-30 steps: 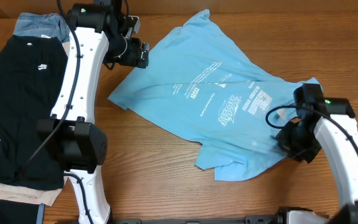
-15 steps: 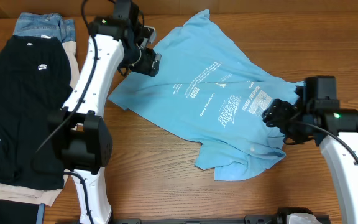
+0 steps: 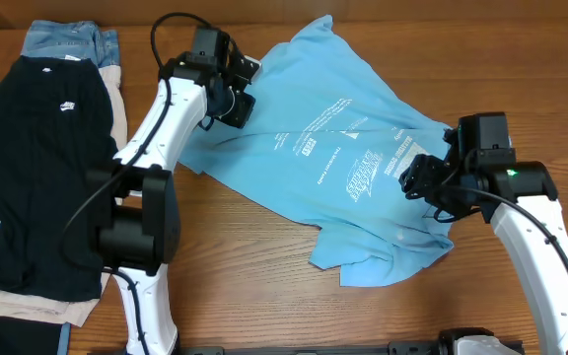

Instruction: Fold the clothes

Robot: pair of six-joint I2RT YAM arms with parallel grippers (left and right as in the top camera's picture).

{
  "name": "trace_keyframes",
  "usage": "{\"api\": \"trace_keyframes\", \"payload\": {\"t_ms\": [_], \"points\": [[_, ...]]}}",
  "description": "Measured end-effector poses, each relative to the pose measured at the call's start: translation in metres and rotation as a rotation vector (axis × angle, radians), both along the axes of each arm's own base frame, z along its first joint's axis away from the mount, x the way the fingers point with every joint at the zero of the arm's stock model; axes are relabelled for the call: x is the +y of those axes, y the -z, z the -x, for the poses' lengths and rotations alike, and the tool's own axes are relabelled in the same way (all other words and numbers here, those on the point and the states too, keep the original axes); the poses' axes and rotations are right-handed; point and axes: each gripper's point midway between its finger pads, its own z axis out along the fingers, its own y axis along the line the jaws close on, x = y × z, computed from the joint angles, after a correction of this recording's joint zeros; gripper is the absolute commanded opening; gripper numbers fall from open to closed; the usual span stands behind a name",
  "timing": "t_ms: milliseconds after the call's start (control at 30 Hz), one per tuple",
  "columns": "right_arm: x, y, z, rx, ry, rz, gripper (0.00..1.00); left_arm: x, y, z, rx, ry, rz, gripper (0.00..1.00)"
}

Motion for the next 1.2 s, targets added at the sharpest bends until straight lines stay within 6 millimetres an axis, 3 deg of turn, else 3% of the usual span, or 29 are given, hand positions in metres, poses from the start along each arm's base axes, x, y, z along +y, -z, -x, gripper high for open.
{"api": "trace_keyframes", "payload": {"t_ms": [433, 667, 1000, 1200], "points": [[-0.001, -0.001, -0.01, -0.035, -0.002, 0.009, 0.67, 0.022, 0.069, 0.042, 0.162, -0.074, -0.092, 0.04], [-0.002, 0.0, -0.011, -0.039, -0.013, 0.02, 0.67, 0.029, 0.072, 0.05, 0.176, -0.214, -0.094, 0.04], [-0.003, 0.0, -0.011, -0.042, -0.017, 0.028, 0.68, 0.051, 0.079, 0.094, 0.304, -0.445, -0.075, 0.04], [-0.006, 0.008, -0.029, -0.068, -0.009, 0.052, 0.68, 0.061, 0.08, 0.106, 0.397, -0.538, 0.062, 0.04]]}}
